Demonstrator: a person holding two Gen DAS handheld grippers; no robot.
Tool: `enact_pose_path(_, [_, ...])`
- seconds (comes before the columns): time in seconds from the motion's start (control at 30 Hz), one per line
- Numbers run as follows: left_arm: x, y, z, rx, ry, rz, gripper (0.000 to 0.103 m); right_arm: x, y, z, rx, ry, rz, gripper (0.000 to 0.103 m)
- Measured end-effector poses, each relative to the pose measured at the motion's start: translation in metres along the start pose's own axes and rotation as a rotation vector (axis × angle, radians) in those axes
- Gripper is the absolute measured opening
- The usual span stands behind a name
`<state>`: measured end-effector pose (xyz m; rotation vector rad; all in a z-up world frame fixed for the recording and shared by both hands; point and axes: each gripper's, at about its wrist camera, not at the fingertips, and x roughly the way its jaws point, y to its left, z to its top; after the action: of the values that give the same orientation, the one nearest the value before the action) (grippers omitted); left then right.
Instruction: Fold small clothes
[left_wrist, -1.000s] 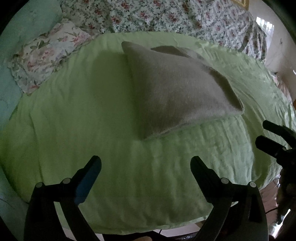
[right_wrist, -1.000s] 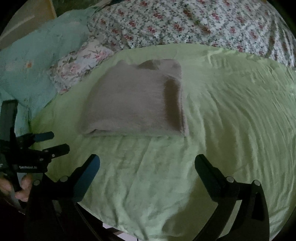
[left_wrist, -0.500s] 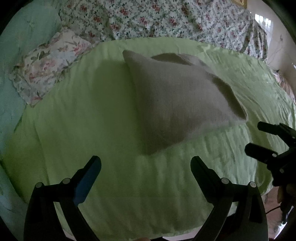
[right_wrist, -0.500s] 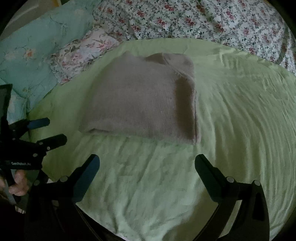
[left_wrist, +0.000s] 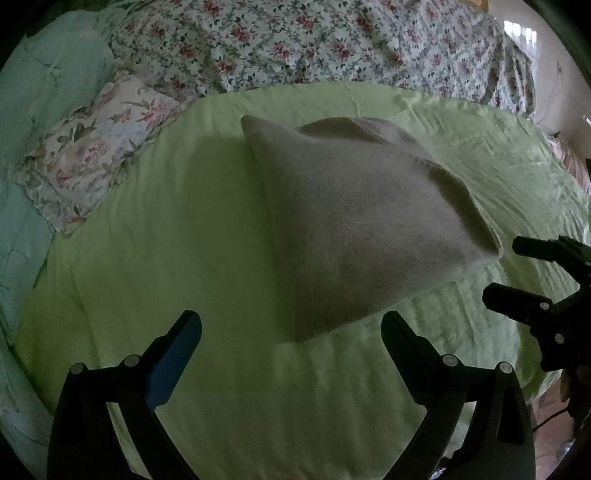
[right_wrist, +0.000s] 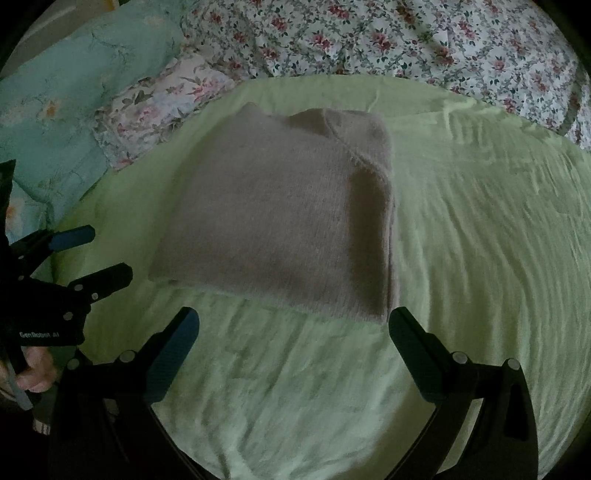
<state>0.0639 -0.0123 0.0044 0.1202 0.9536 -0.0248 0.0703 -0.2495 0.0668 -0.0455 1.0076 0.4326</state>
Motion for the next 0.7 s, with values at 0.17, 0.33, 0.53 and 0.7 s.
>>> enact_pose_path(0.17, [0.0,0.0,0.004,0.004,-0.009,0.009,0.098,0.001,-0.001,0.01,-0.016,-0.002,0.003,0.102])
enact_pose_path(0.33, [-0.001,0.002,0.011,0.007,-0.026,0.018,0.098,0.003,-0.003,0.021,-0.027,-0.008,0.001,0.102])
enact_pose_path(0.53, [0.001,0.003,0.016,0.009,-0.028,0.023,0.098,0.006,-0.002,0.027,-0.032,-0.004,0.004,0.102])
enact_pose_path(0.7, [0.002,0.0,0.016,0.011,-0.025,0.027,0.098,0.007,-0.001,0.026,-0.035,0.003,0.004,0.102])
